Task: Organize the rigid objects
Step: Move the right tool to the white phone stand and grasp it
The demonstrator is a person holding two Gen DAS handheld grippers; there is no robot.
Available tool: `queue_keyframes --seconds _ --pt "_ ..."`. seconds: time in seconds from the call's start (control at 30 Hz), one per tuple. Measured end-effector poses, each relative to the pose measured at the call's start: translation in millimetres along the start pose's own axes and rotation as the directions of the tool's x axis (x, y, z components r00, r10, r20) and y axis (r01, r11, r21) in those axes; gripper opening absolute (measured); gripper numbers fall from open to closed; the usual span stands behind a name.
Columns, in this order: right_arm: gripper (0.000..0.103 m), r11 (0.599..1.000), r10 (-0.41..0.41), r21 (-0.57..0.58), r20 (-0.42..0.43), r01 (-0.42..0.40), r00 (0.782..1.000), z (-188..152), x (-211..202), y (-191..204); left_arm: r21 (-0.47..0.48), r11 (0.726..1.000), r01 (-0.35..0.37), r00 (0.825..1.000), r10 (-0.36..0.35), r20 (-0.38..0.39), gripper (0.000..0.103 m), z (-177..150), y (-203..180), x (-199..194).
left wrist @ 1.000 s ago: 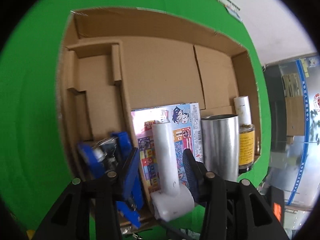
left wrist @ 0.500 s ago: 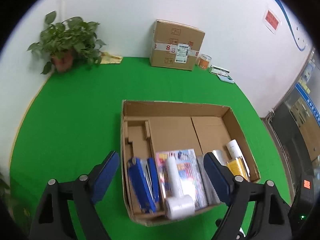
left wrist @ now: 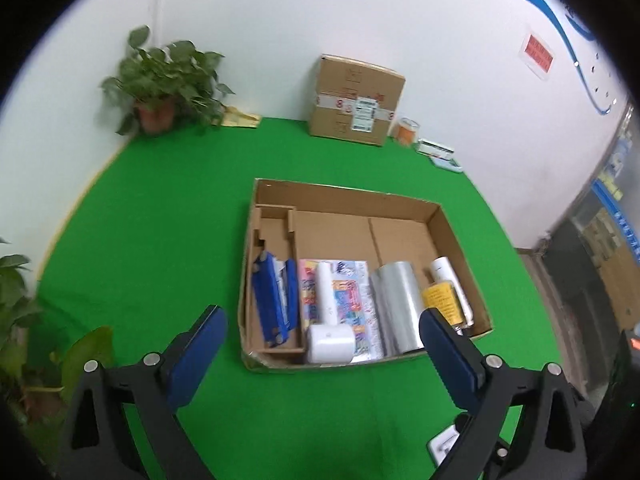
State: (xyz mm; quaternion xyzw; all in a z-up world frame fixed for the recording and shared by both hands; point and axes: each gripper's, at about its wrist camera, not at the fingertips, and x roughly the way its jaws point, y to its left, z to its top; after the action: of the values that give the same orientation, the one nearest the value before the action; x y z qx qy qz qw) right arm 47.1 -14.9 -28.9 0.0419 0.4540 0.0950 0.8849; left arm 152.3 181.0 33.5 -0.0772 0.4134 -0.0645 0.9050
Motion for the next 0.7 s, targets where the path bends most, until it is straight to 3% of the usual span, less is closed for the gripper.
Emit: queue_keyframes --seconds 0.2,0.37,0.5,0.7 --pt "0.102 0.999 0.037 0.003 -0.039 -0.037 0.999 -34.7 -13.2 -37.4 -0.037 0.998 -0.050 0.999 0.049 -0.018 0.097 -35.6 -24.2 -16.6" --pt "0.102 0.998 0.048 -0.029 -0.111 -0.051 0.993 -73.7 -3.8 -71.0 -0.066 0.994 -0.086 0.989 0.077 -0.128 0.097 -74.1 -36.3 -11.4" --pt "0.102 0.998 0.012 -0.052 -0.196 -0.023 0.981 -116.8 19.0 -105.2 -0.104 0.992 -0.069 0.971 0.043 -0.236 0.097 -103.5 -37.6 -1.3" --pt "0.101 0.995 -0.036 -0.100 -0.210 0.015 0.977 -173.8 47.7 -136.1 -0.156 0.987 0.028 0.926 -0.084 -0.367 0.097 -143.0 -51.8 27.5"
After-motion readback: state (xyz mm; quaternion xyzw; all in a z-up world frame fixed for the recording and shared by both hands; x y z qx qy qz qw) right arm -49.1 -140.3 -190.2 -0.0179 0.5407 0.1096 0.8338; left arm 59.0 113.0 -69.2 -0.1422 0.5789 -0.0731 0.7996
